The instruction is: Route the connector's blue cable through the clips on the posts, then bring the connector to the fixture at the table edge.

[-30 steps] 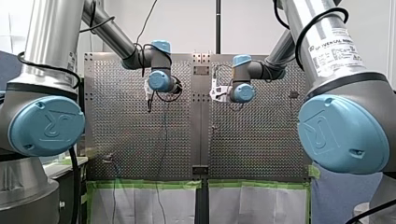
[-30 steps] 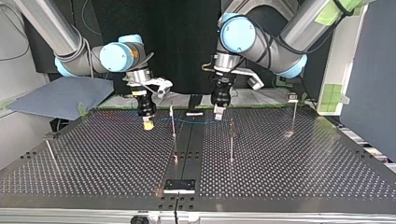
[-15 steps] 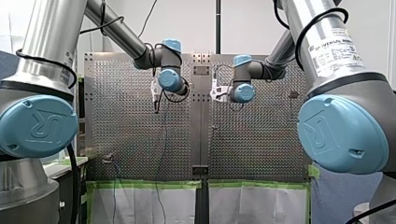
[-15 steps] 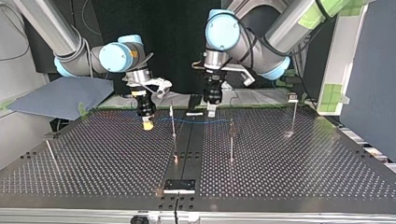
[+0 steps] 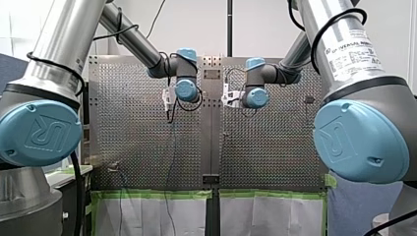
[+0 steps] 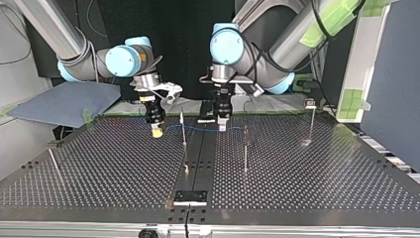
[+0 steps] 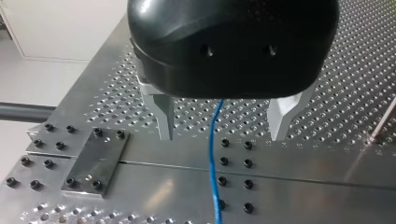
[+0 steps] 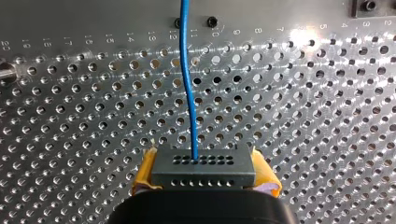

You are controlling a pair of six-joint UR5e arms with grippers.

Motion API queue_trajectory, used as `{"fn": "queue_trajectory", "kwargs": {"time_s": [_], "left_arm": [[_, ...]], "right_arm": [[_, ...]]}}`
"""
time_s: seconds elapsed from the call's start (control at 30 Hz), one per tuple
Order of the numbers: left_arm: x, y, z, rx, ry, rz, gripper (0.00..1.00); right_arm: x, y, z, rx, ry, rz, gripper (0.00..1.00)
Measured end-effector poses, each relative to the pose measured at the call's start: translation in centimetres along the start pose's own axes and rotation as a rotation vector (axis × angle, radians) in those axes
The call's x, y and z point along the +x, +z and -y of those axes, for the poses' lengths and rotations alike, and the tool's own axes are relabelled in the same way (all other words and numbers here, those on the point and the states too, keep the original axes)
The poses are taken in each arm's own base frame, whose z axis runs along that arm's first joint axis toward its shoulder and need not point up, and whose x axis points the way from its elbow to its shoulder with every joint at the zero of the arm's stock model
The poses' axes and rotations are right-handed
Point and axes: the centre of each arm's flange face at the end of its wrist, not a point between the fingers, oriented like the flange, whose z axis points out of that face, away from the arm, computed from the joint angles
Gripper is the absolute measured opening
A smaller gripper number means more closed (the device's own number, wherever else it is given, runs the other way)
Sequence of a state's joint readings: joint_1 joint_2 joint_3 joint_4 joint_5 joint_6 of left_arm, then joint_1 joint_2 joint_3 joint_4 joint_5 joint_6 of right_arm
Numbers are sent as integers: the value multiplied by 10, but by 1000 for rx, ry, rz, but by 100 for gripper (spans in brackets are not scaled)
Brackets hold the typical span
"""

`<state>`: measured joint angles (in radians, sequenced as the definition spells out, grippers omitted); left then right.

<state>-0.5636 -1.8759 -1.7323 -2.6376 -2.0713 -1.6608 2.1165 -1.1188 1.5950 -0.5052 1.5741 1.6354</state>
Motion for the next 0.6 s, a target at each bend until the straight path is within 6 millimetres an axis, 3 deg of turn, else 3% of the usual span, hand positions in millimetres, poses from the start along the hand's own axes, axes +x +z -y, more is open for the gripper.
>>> {"fn": "queue_trajectory", "kwargs": {"time_s": [0.6], "left_arm": [[-2,20,3,-24,0,5,100]], "right_arm": [[0,0,0,2,-1,0,0]]}}
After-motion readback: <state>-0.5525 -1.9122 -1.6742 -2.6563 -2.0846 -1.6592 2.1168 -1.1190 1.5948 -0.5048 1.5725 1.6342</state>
